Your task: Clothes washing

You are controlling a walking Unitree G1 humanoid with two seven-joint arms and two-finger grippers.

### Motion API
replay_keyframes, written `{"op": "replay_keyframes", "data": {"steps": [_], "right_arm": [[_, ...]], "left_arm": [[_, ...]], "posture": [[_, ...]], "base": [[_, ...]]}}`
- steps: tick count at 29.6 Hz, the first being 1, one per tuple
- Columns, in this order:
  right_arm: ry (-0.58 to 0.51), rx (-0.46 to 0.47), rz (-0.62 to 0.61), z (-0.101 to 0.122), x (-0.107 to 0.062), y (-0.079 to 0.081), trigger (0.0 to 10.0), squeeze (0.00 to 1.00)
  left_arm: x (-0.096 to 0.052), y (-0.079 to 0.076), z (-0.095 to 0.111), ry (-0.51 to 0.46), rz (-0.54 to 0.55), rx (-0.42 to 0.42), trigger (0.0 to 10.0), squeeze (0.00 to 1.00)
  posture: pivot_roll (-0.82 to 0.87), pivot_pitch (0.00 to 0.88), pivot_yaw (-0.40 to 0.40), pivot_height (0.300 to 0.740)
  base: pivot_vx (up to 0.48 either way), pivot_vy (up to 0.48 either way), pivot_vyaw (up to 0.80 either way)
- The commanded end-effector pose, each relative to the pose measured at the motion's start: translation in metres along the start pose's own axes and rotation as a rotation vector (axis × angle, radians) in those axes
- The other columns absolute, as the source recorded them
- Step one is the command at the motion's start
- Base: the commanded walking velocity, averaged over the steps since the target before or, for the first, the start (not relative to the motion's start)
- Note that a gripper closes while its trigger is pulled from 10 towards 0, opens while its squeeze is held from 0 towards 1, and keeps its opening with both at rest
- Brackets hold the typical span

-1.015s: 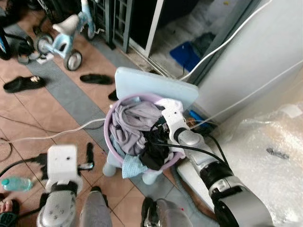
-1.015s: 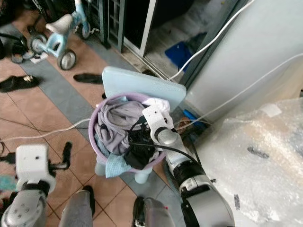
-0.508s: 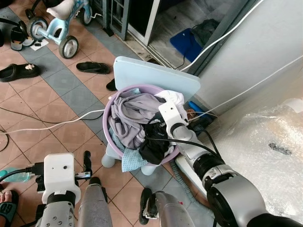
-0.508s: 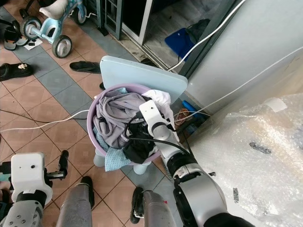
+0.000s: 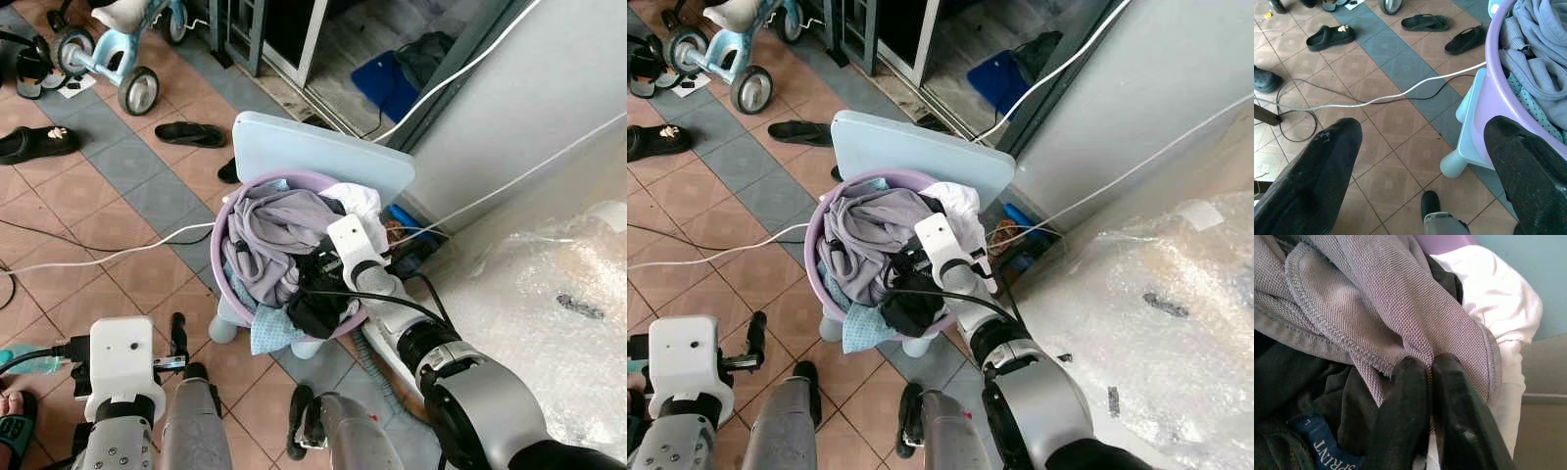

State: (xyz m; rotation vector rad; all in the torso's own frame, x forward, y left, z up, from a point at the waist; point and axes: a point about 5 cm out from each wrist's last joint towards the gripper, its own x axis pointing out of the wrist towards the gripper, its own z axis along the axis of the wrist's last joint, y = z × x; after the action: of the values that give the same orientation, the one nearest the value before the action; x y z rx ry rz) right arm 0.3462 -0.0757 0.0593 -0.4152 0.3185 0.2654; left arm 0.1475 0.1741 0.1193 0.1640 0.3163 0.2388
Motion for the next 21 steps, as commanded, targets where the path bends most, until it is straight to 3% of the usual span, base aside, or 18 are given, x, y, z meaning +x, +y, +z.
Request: {"op": "replay_keyframes", "data": {"steps": [1,10,14,19,21], "right_arm": [[0.036,0.010,-0.015,-0.008,-0.001,-0.004,0.0,0.00],[0.018,0.084,0.015,-0.002,0.001,-0.011,0.0,0.00],[-0.141,0.048,0.147,0.020,0.001,-0.024,0.0,0.00],[-0.263,0.028,0.234,0.036,-0.004,-0.037,0.0,0.00],[-0.357,0.039,0.246,0.047,-0.014,-0.053,0.0,0.00]], "left_arm": [[-0.002,0.000,-0.001,0.010,-0.003,0.002,10.0,0.00],[0.010,-0.002,0.002,-0.011,-0.006,0.004,10.0,0.00],[0.033,-0.009,0.012,-0.072,0.001,0.007,10.0,0.00],[0.049,-0.013,0.022,-0.108,-0.009,0.033,10.0,0.00],[0.058,-0.013,0.029,-0.137,-0.012,0.044,10.0,0.00]], "posture": [[0.23,0.304,-0.239,0.740],[0.20,0.256,-0.229,0.740],[0.18,0.185,-0.202,0.740],[0.16,0.136,-0.173,0.740],[0.14,0.103,-0.164,0.740]], "base": [[0.000,0.000,0.00],[0.000,0.000,0.00],[0.000,0.000,0.00],[0.000,0.000,0.00],[0.000,0.000,0.00]]}}
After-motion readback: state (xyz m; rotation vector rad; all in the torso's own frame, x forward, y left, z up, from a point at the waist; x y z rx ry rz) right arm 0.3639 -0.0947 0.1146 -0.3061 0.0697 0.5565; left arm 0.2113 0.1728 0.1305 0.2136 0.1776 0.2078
